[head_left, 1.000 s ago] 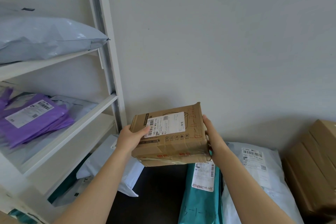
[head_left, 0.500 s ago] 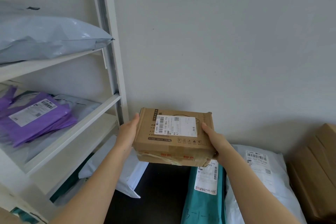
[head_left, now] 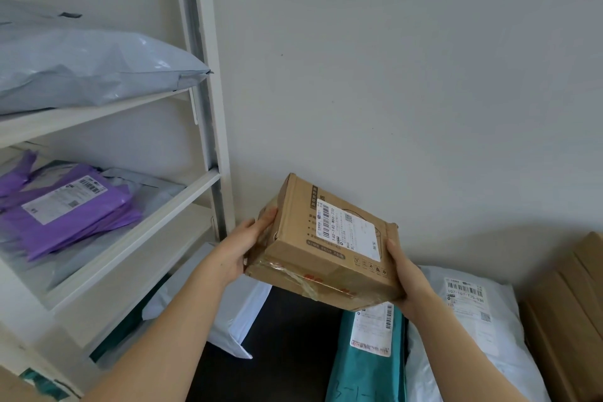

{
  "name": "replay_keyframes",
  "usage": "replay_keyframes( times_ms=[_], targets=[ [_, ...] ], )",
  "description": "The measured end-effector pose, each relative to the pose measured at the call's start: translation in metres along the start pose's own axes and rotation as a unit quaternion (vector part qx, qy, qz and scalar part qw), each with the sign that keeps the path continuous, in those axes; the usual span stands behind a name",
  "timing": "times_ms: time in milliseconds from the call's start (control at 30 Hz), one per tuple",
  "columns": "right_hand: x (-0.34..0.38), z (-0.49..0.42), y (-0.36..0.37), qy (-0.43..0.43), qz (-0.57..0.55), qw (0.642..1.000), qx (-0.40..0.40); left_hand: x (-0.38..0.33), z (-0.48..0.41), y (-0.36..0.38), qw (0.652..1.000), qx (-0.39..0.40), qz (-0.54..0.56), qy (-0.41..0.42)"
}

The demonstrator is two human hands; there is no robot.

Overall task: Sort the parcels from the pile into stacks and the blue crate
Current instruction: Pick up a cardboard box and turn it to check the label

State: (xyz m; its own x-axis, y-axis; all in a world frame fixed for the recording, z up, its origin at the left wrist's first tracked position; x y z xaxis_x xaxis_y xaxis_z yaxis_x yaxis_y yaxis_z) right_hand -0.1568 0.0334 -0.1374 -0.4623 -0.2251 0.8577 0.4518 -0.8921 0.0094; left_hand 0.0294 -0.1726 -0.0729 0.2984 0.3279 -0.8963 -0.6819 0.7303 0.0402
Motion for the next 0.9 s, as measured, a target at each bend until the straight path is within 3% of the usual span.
replay_keyframes(
  times_ms=[167,267,467,900],
  targets=[
    [0.011,-0.003,0.005,-0.082,0.228,0.966,-0.092,0.008,-0.009,-0.005,1.000,-0.019,0.017,-0.003],
    [0.013,0.001,0.016,-0.116,0.288,0.947,-0.089,0.009,-0.009,-0.008,0.999,-0.006,0.038,0.008],
    [0.016,0.008,0.050,-0.100,0.287,0.953,-0.013,-0.001,-0.003,-0.001,0.984,0.054,0.171,0.001],
    [0.013,0.013,0.059,-0.071,0.252,0.965,-0.008,-0.005,-0.001,0.000,0.988,0.030,0.150,0.022]
  ],
)
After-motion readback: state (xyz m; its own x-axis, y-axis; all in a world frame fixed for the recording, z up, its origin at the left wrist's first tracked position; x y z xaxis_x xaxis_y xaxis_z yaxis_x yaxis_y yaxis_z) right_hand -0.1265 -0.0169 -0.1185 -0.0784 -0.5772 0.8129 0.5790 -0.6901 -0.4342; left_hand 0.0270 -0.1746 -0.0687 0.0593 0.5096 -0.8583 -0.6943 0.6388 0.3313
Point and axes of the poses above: each hand's wrist, its own z-axis away from the middle knuckle, its own y-axis out of the palm, x = y × z, the point moved 4 cm from there along -z, towards the middle knuckle, and after that the axes turned 2 degrees about z, right-handed, at the moved point
